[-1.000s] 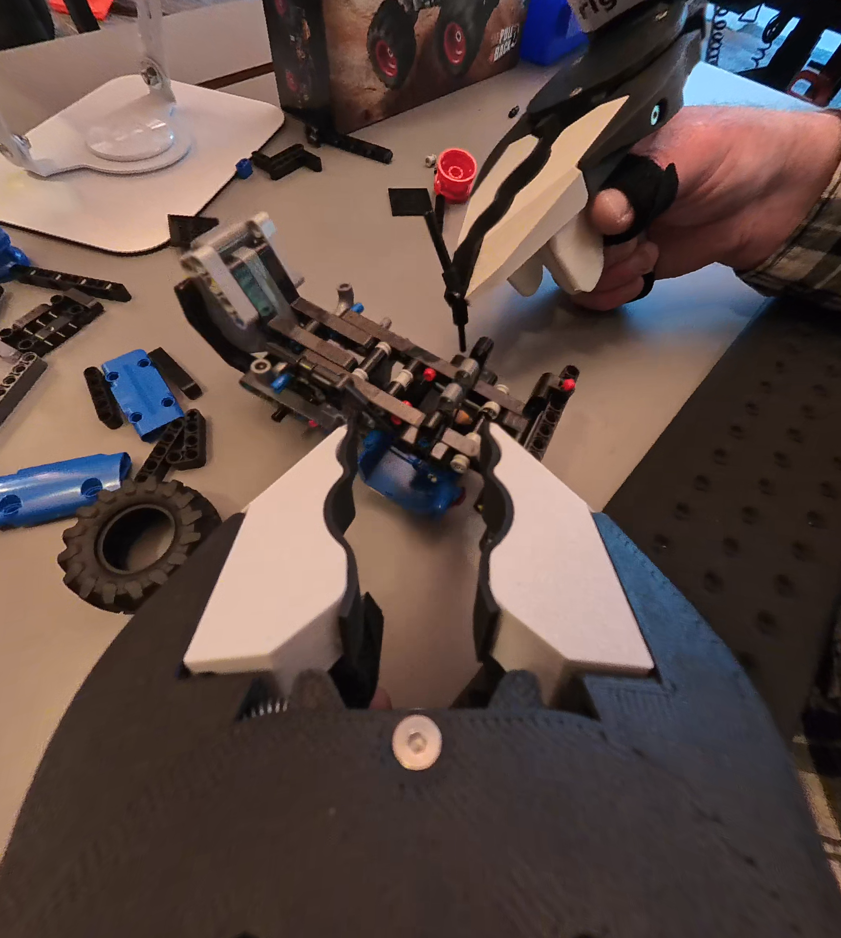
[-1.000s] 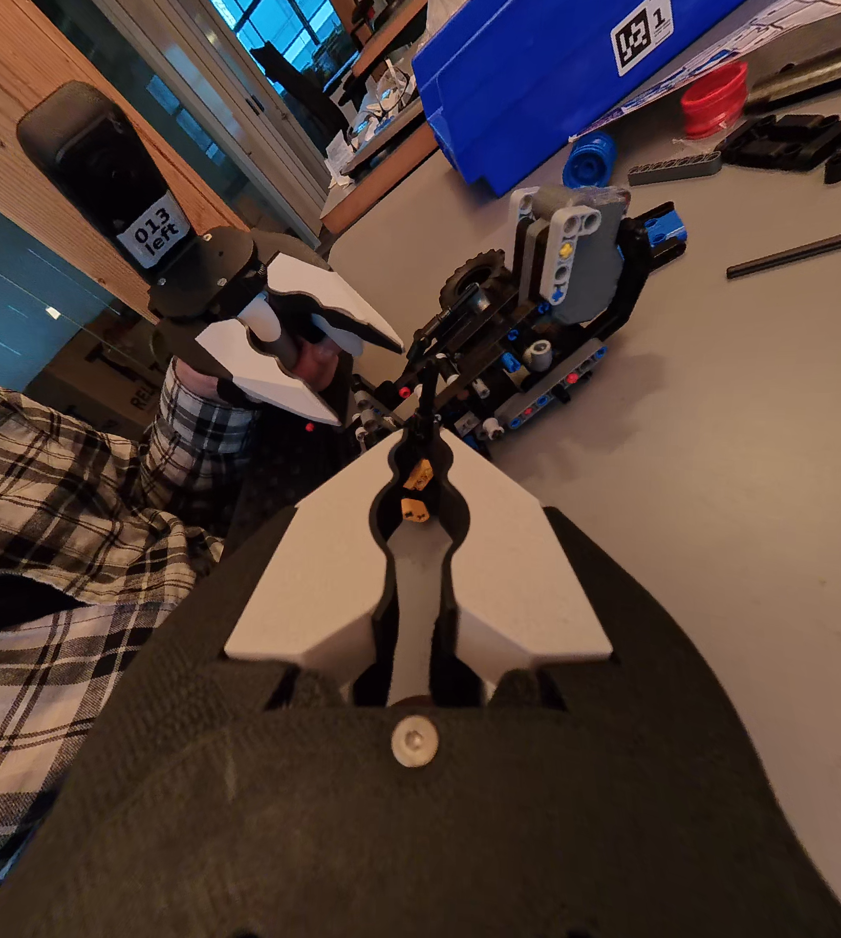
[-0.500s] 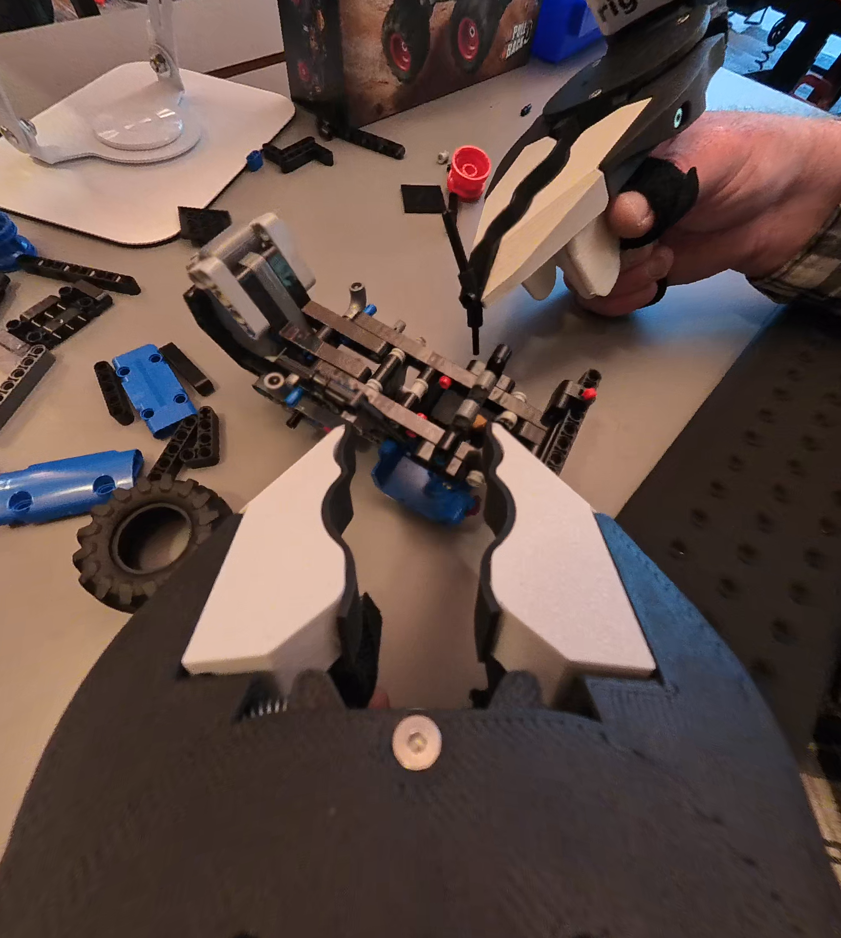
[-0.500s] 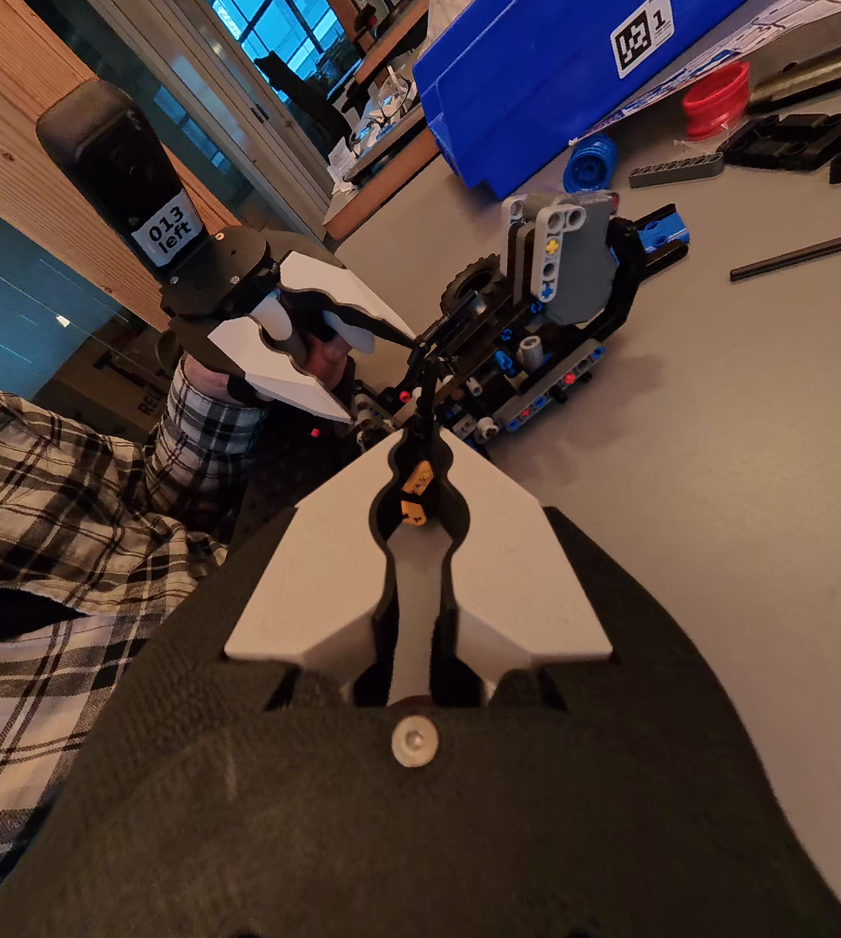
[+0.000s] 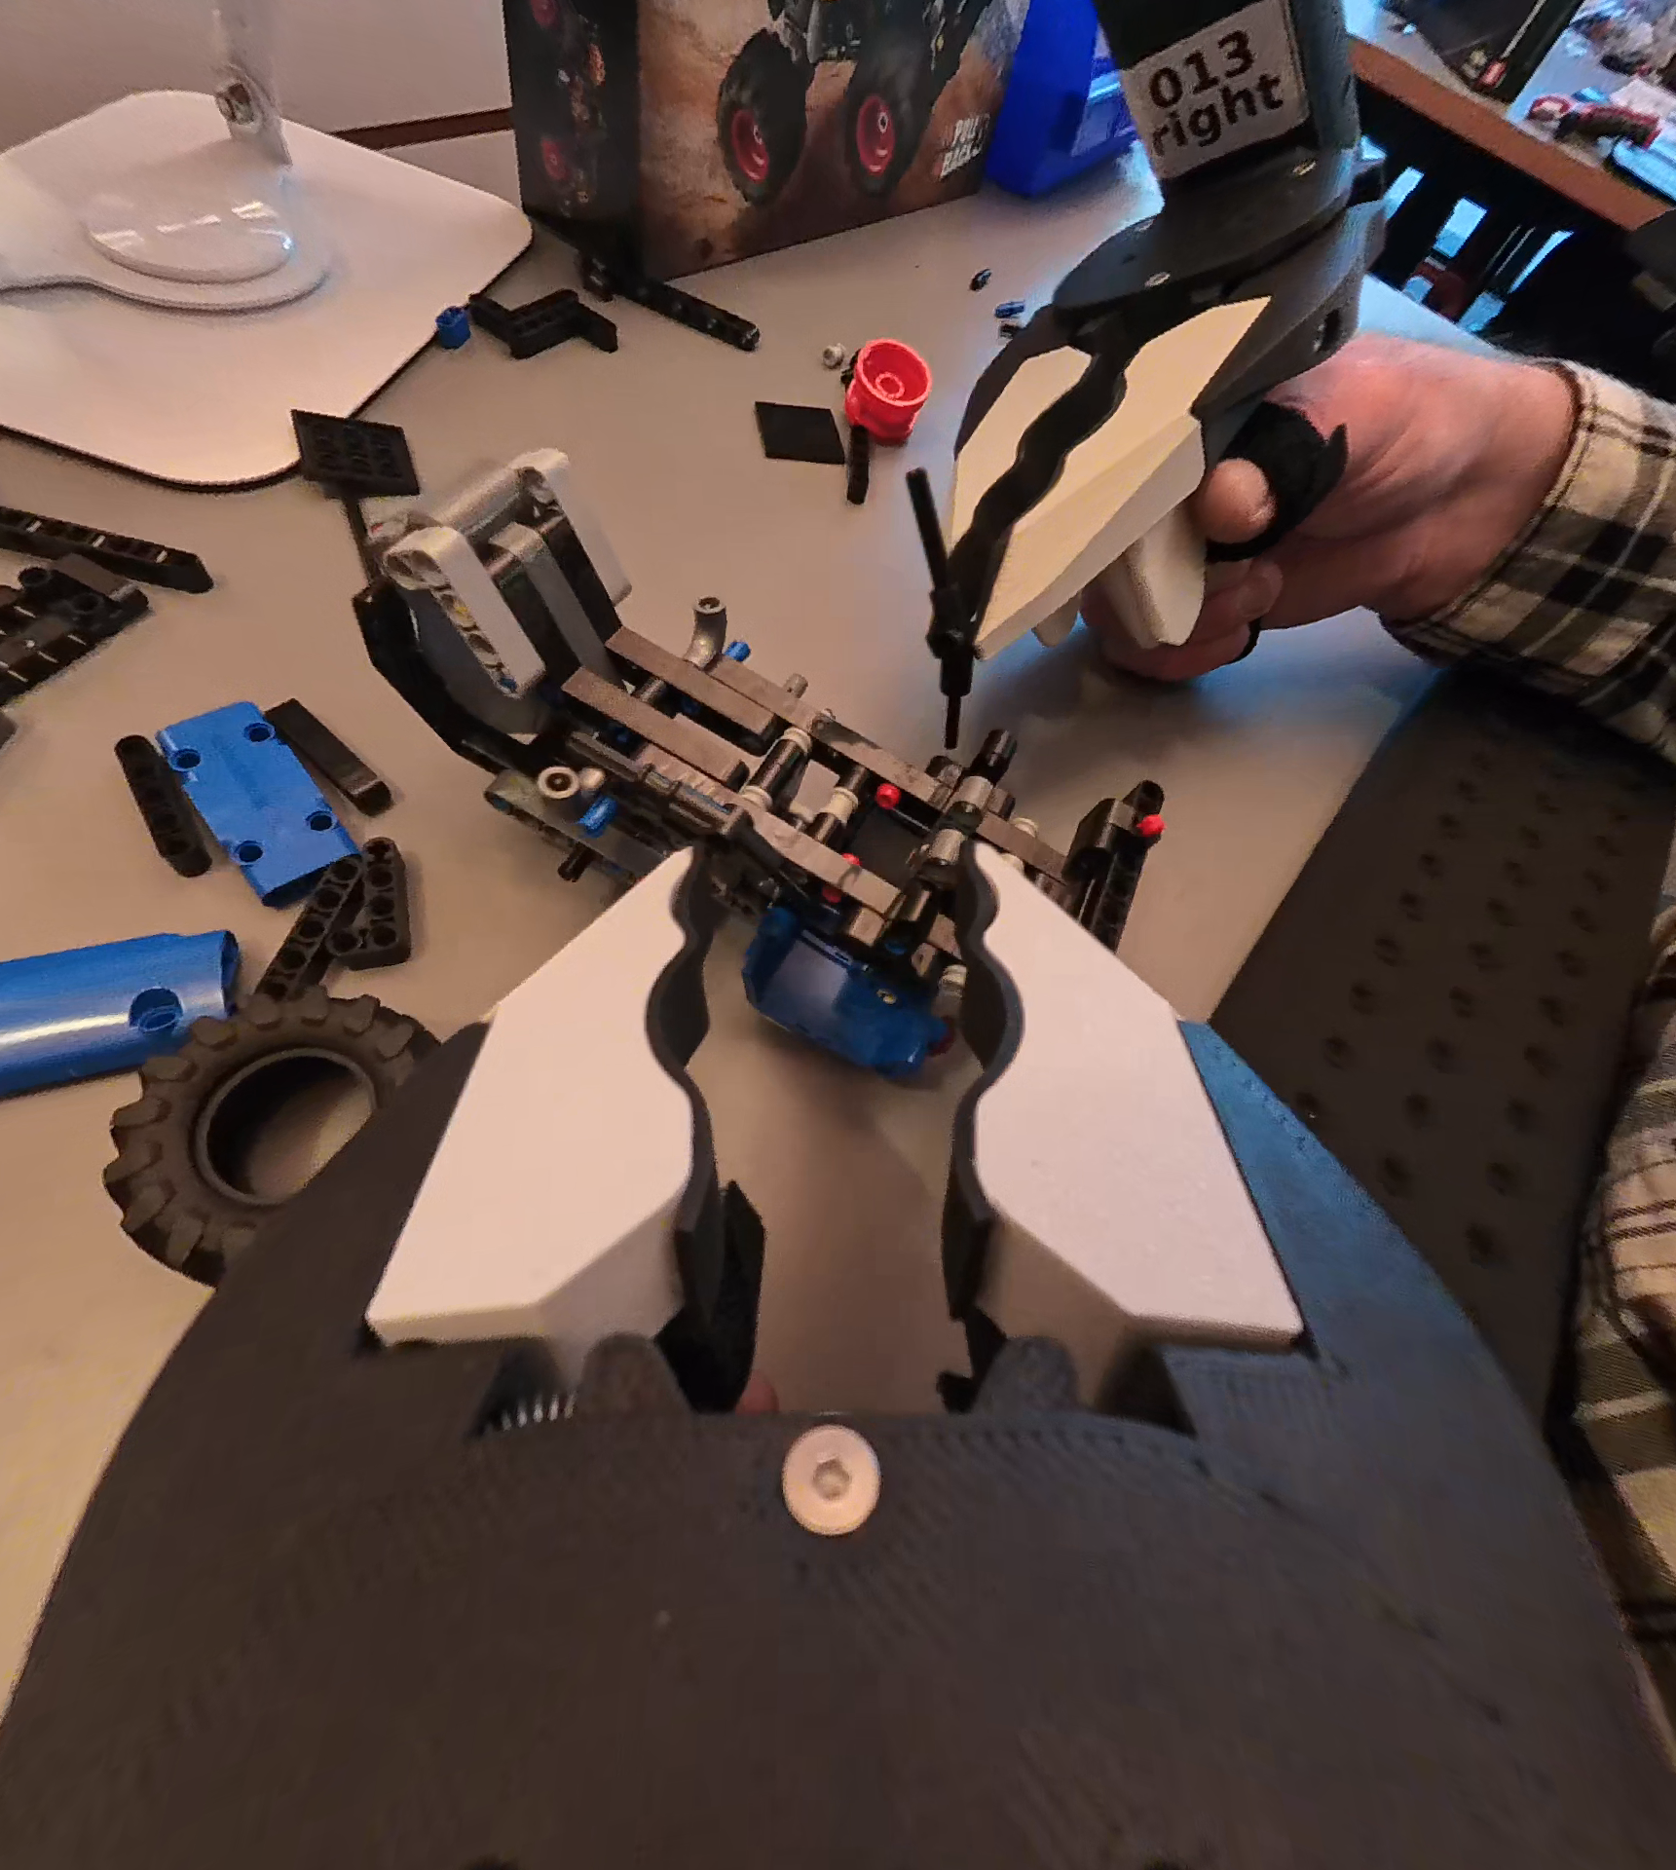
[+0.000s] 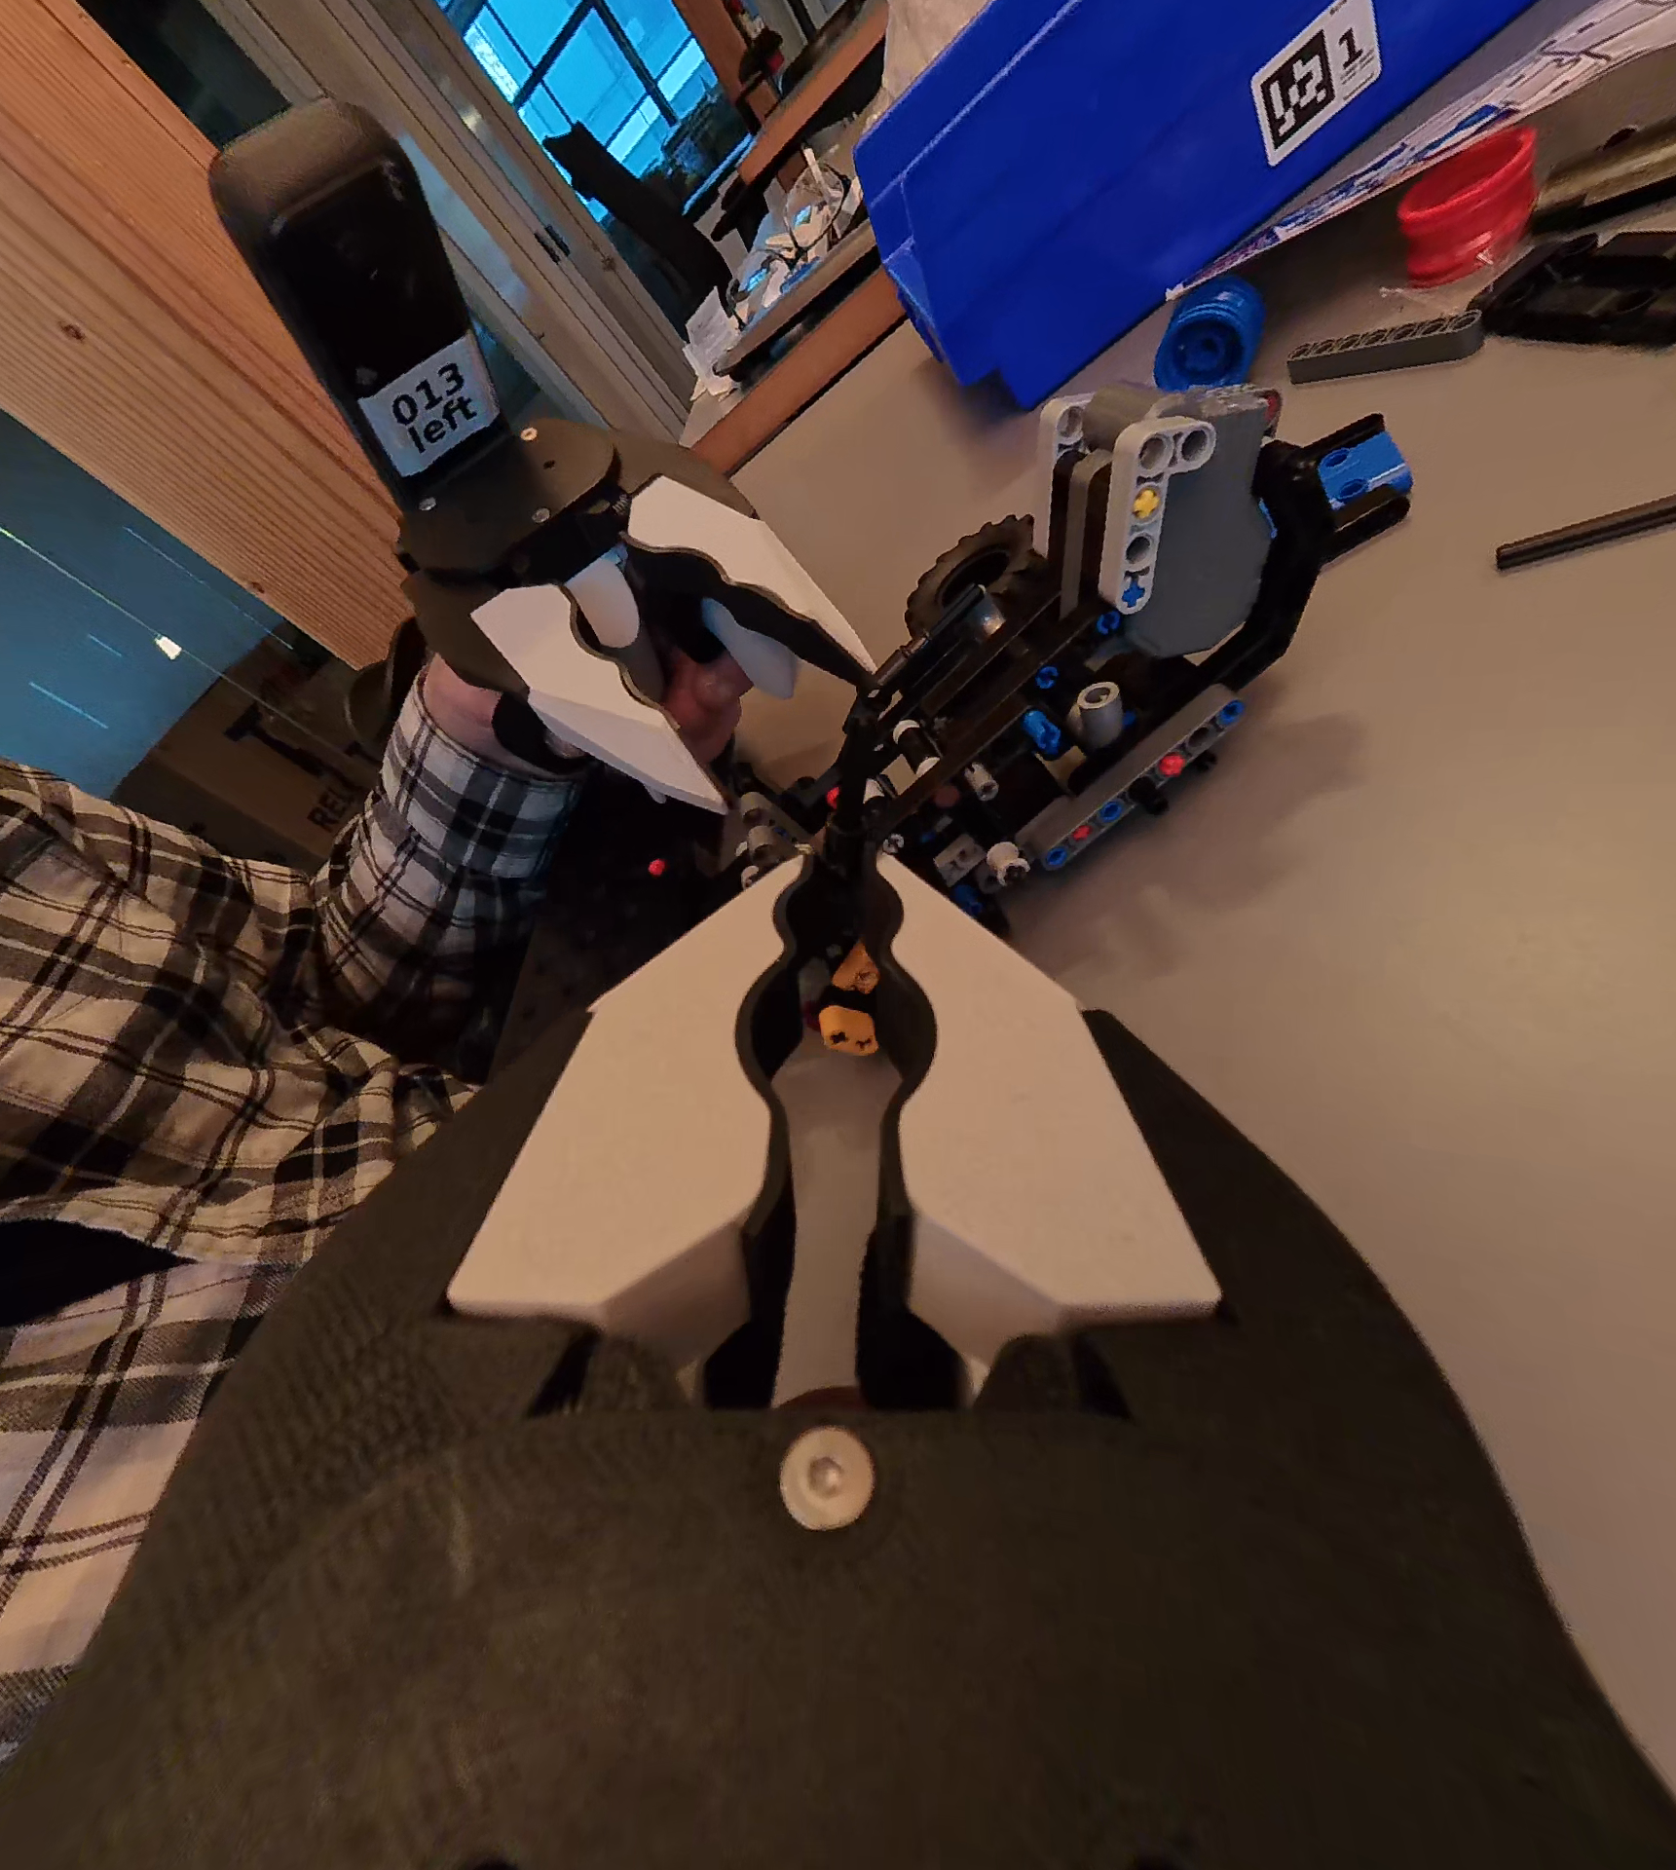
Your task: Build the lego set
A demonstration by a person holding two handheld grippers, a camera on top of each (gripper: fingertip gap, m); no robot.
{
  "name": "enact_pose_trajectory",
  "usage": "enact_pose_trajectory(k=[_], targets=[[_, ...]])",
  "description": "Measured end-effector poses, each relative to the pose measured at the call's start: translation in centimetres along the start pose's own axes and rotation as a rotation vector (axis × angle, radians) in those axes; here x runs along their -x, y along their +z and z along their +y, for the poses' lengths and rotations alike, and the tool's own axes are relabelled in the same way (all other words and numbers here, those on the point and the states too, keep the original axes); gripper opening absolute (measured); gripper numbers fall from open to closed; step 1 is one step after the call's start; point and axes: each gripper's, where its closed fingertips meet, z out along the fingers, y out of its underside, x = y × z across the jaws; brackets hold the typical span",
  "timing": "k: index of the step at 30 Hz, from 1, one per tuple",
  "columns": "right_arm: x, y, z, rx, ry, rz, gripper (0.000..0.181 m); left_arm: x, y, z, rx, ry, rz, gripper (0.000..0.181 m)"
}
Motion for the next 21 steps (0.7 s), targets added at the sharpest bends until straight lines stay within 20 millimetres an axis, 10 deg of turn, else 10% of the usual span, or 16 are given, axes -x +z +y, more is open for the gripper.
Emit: enact_pose_trajectory(k=[21], targets=[[1.2,1.1,1.1,0.052,-0.032,-0.015,0.005,1.9,0.7,0.2,0.016,-0.083,0.015,0.015]])
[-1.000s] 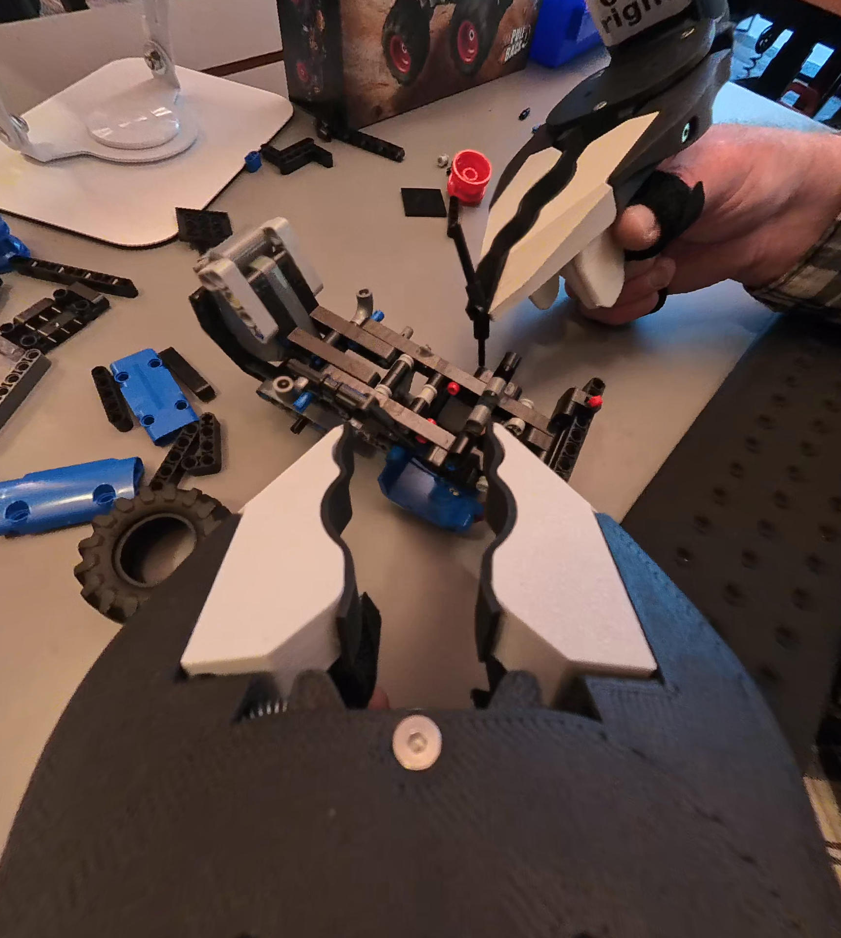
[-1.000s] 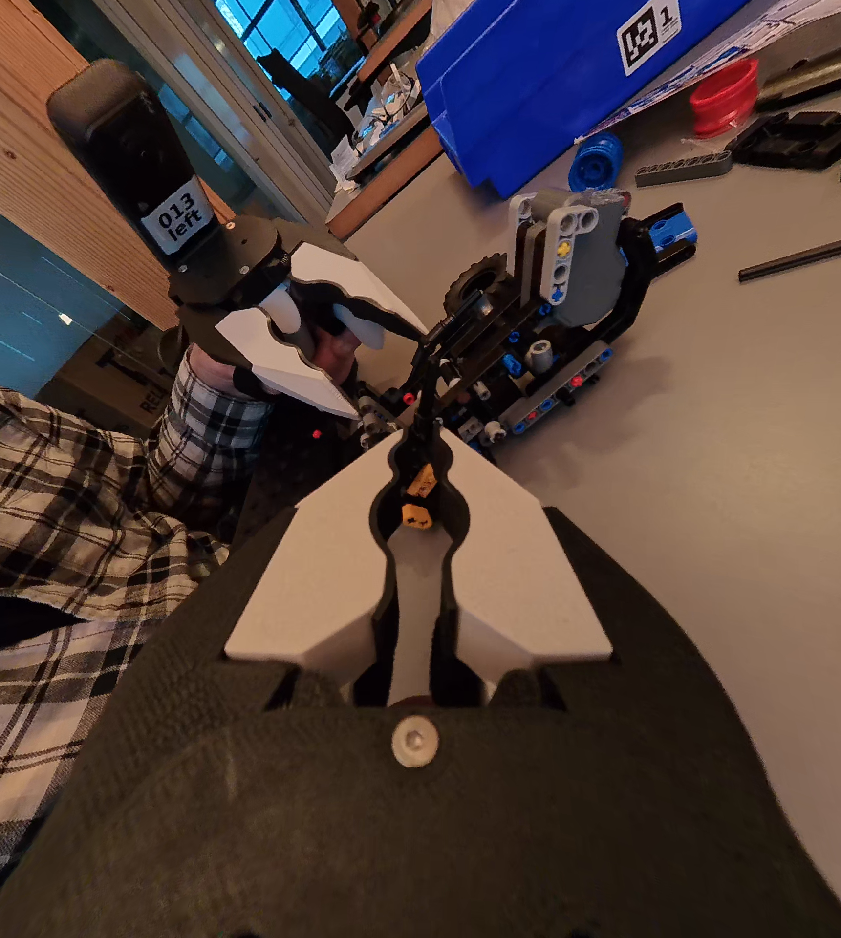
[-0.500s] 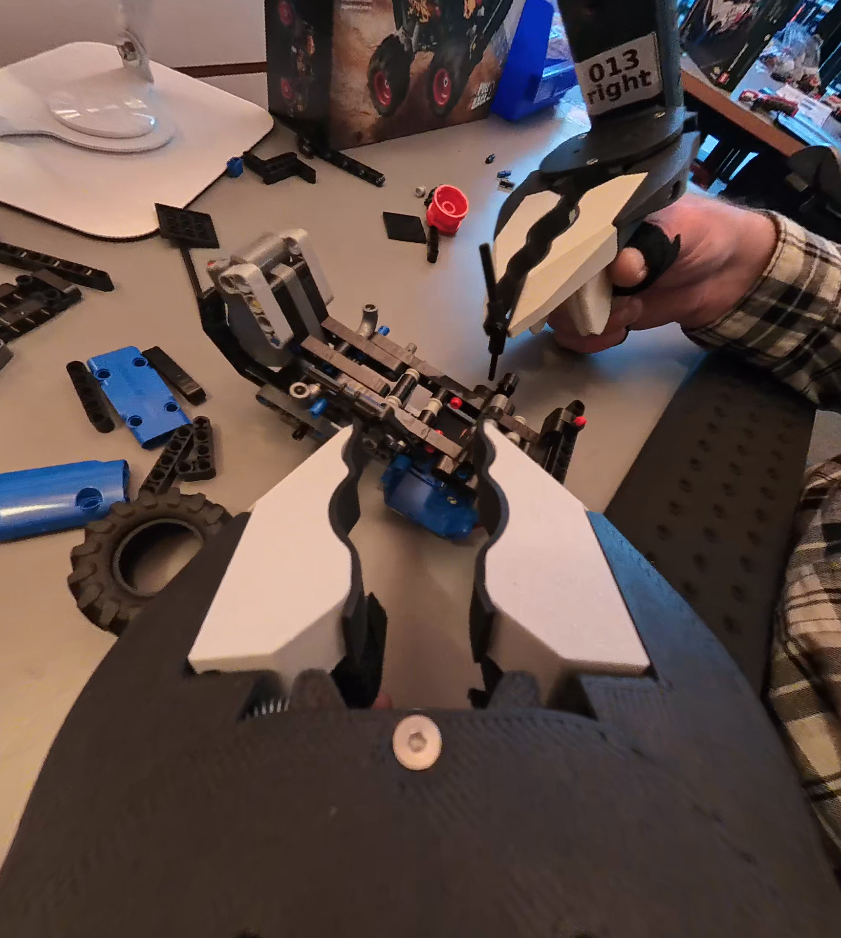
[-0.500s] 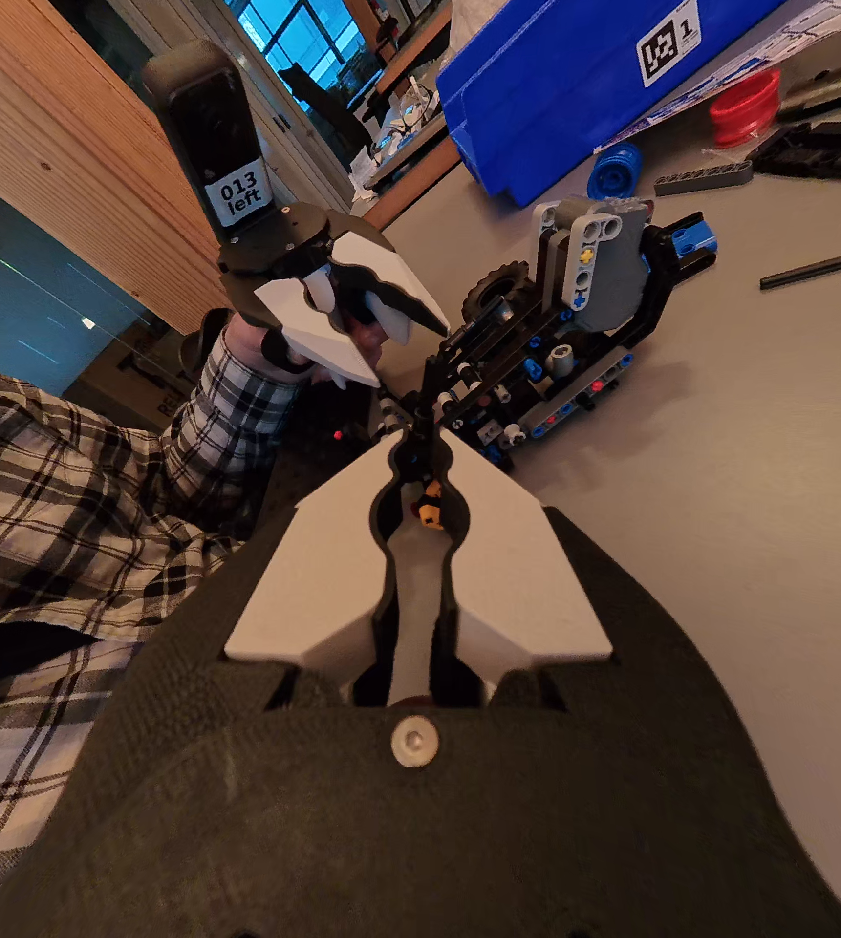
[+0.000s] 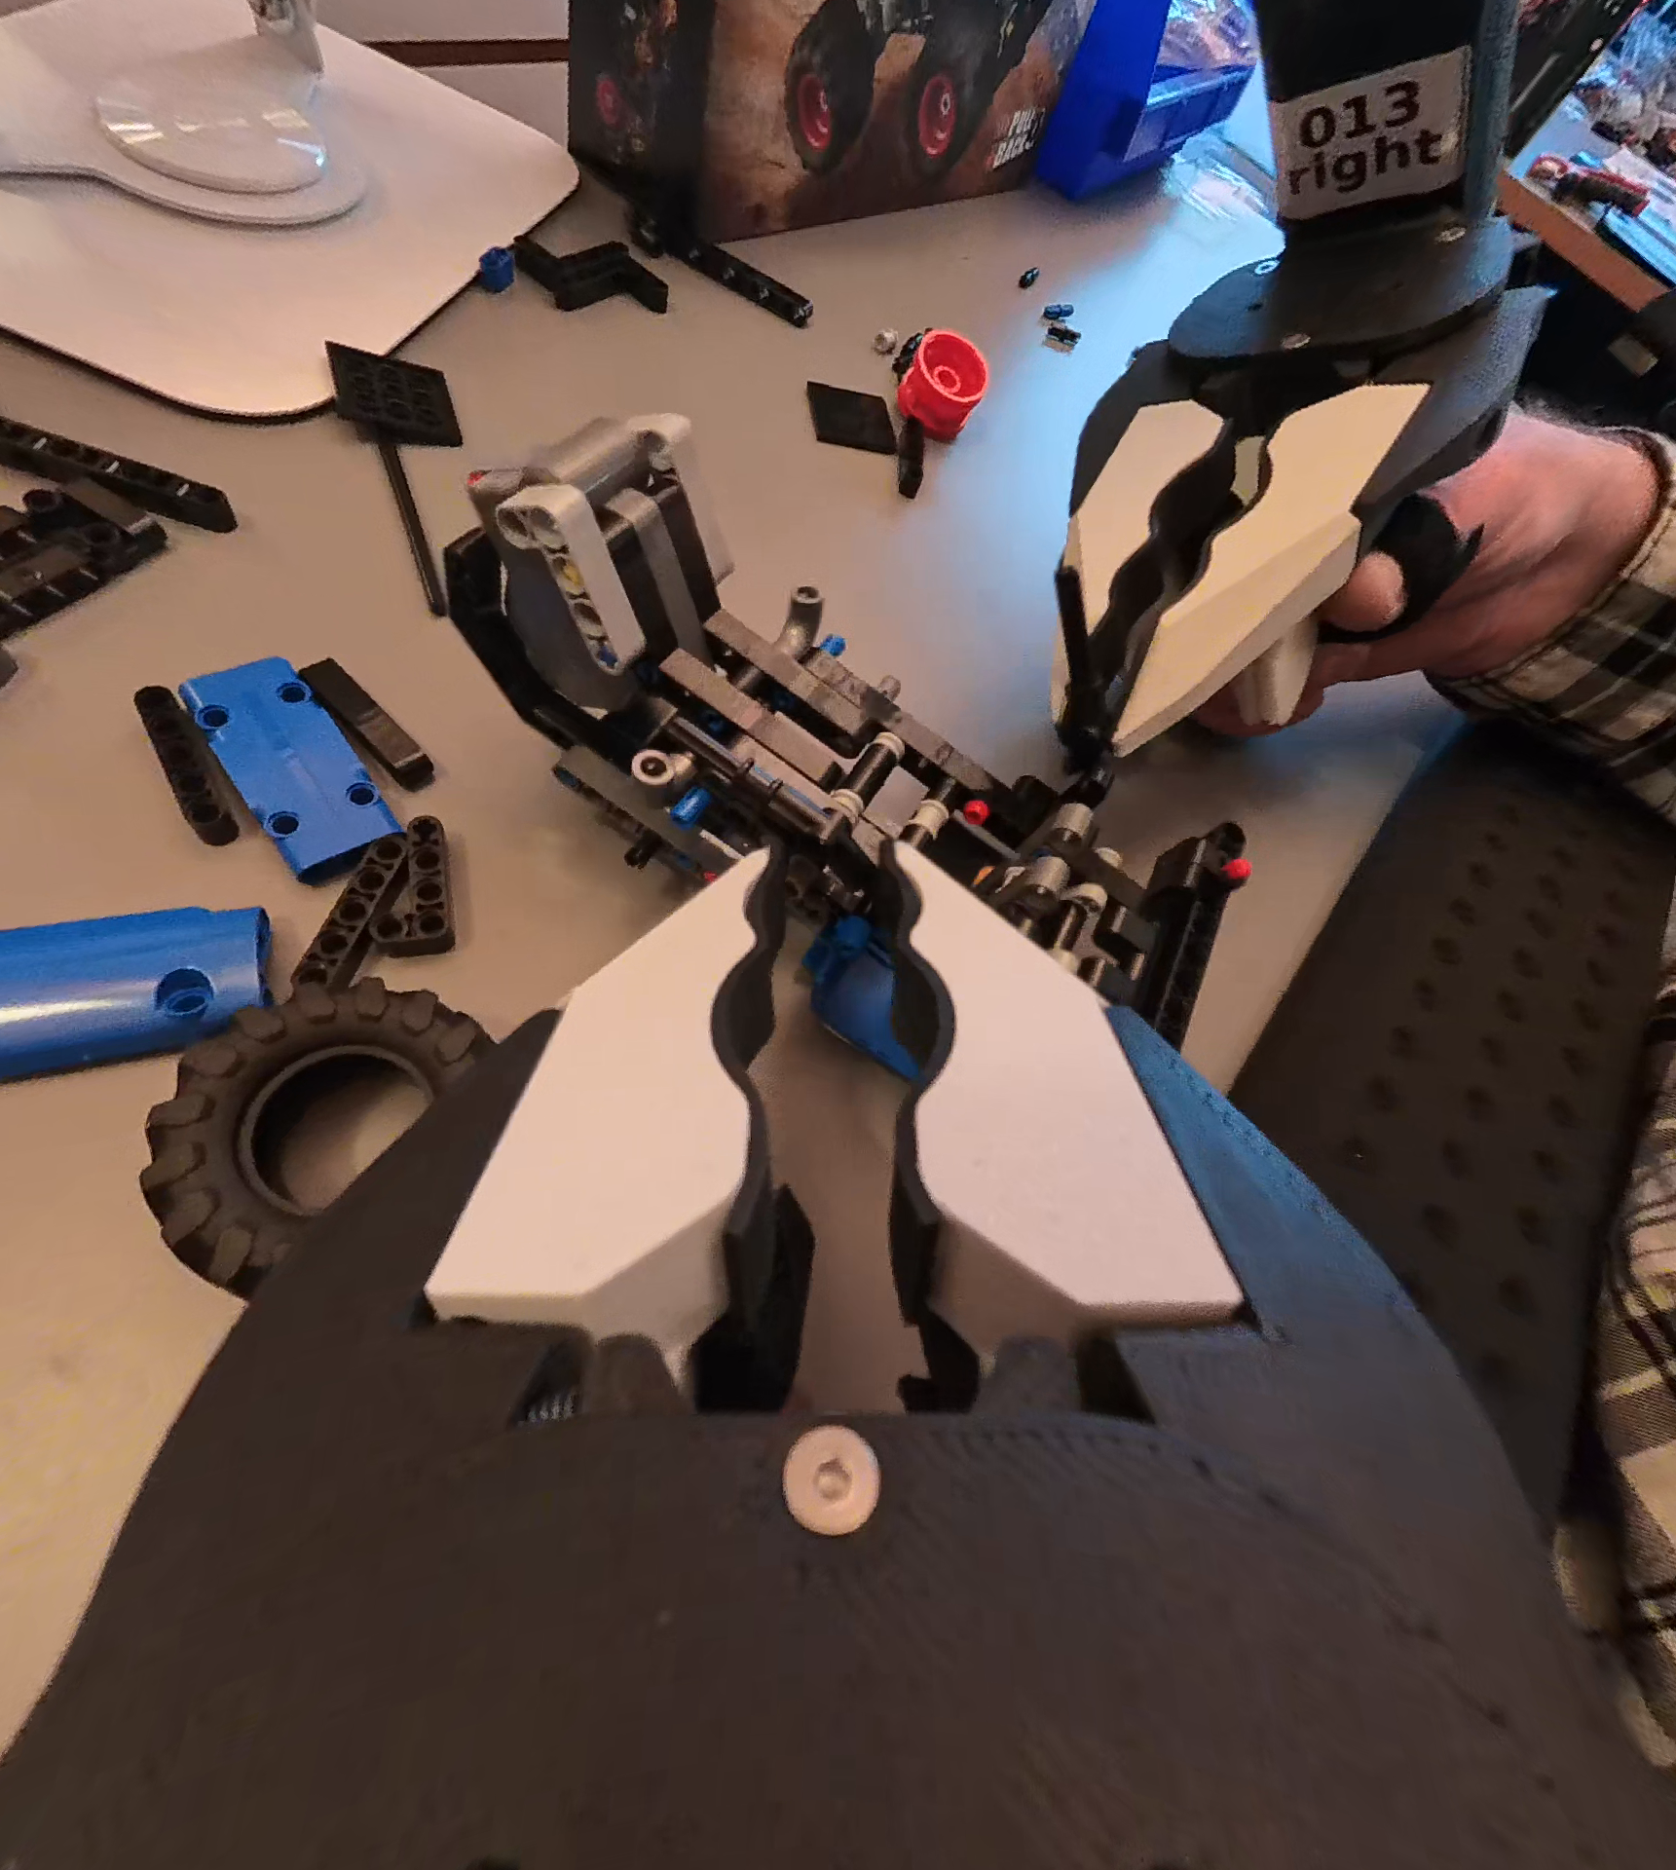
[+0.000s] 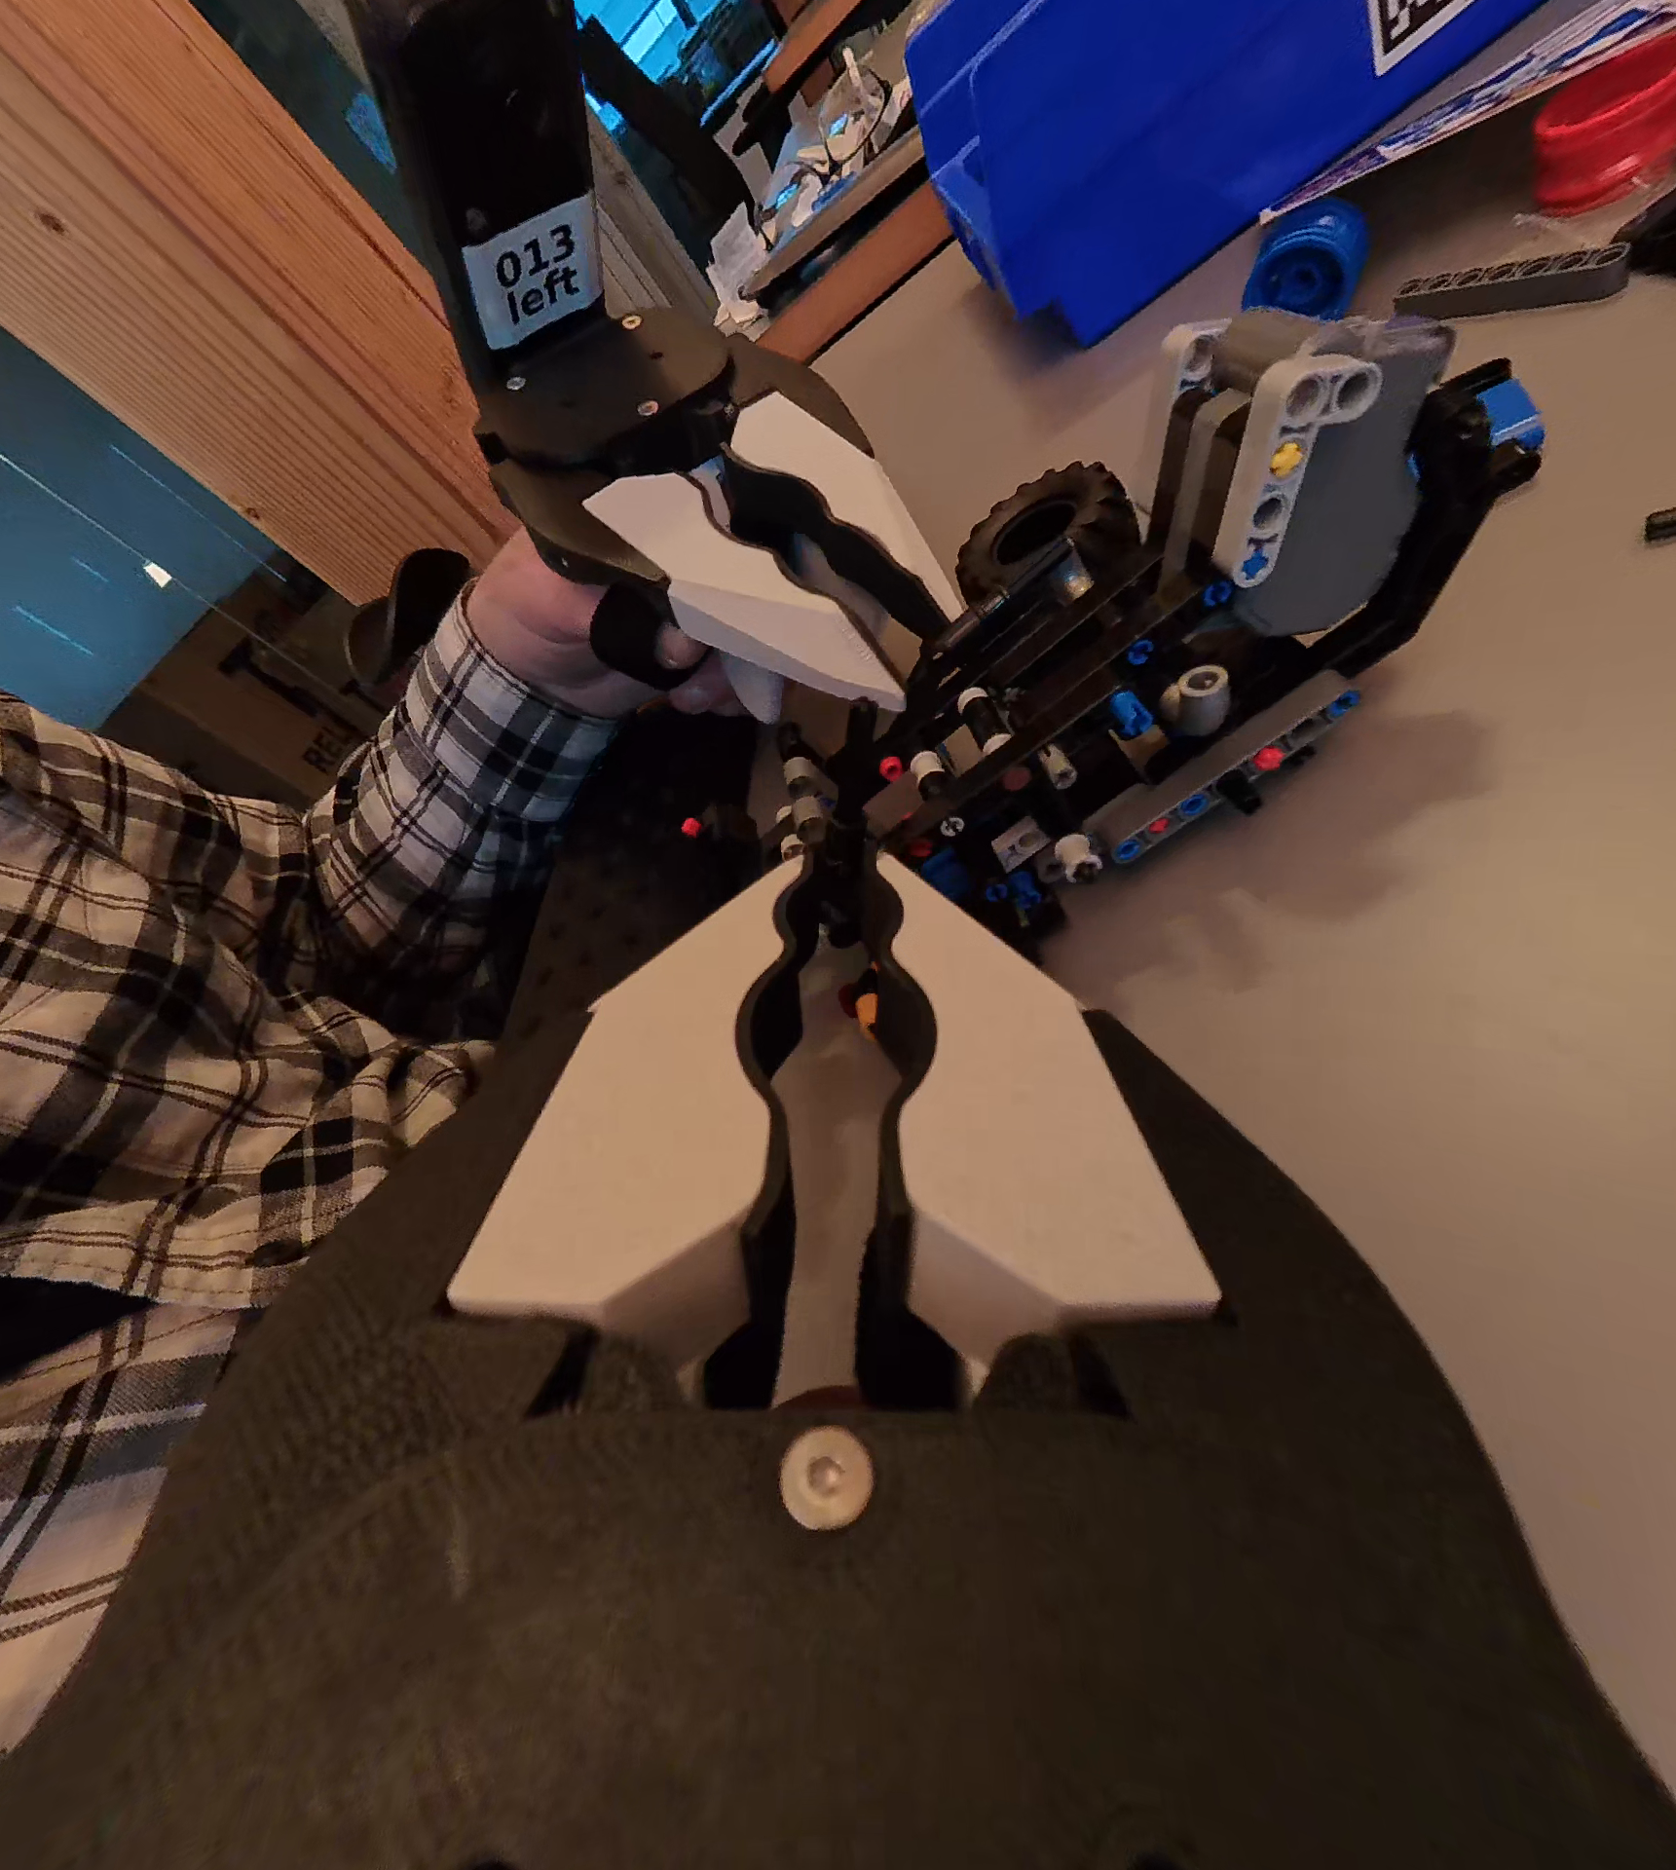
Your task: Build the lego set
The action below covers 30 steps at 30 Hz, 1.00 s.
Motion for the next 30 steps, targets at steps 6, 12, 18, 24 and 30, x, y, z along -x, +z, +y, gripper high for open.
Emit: enact_pose_trajectory(k=[6,12,18,24,30], targets=[[0.3,0.3,0.1,0.008,-0.016,0.003,0.005,-0.1,0.0,0.0,-0.001,-0.02,0.02,0.011],[0.9,0.6,0.4,0.023,-0.031,-0.008,0.005,0.3,-0.1,0.0,-0.003,-0.03,0.027,0.009],[0.7,0.1,-0.1,-0.007,-0.015,0.003,0.005,0.7,-0.4,-0.1,-0.012,-0.042,0.036,0.008],[0.5,0.0,-0.3,-0.019,-0.006,0.004,0.005,0.8,-0.4,-0.1,-0.023,-0.037,0.042,0.008],[0.3,-0.5,-0.6,-0.03,-0.008,0.014,0.005,0.7,-0.5,-0.1,-0.039,-0.016,0.044,0.013]])
